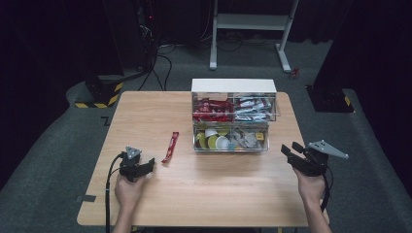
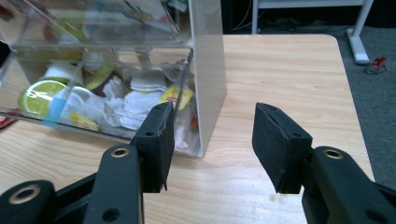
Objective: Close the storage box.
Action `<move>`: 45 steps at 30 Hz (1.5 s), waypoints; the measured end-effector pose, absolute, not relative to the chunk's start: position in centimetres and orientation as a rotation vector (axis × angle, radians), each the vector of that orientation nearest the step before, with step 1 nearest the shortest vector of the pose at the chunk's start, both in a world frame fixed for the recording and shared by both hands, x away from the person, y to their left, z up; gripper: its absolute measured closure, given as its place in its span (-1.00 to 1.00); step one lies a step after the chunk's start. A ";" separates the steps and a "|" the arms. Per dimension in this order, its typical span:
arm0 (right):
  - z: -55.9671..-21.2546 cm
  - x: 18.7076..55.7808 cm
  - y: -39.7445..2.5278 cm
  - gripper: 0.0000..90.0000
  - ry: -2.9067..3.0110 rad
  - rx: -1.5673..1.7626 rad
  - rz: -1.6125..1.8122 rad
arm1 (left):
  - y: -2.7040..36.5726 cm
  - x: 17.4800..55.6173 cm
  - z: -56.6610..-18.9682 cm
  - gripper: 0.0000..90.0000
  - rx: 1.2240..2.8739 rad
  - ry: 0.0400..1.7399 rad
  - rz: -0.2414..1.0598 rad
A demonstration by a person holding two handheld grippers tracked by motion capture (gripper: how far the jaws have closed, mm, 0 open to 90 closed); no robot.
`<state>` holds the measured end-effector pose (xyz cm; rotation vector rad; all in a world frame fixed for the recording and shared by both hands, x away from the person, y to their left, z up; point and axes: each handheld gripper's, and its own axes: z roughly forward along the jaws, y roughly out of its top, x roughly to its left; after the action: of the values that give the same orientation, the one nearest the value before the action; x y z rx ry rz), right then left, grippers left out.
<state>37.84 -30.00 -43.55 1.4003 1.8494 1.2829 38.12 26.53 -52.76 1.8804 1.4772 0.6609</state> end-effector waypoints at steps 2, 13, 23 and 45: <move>-43.9 37.9 -30.0 0.09 1.851 1.405 1.268 | 26.5 38.1 -52.8 -0.25 1.880 1.477 0.661; -46.1 38.6 -30.2 0.09 1.860 1.455 1.214 | 26.5 38.1 -52.8 -0.25 1.880 1.476 0.661; -47.6 39.2 -30.1 0.09 1.868 1.490 1.143 | 26.5 38.1 -52.8 -0.25 1.879 1.477 0.662; -50.8 41.3 -29.0 0.08 1.923 1.505 0.906 | 26.5 38.1 -52.8 -0.25 1.881 1.477 0.659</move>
<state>41.30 -28.97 -50.82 1.5049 1.9226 0.9063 38.11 26.53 -52.75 1.8808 1.4774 0.6594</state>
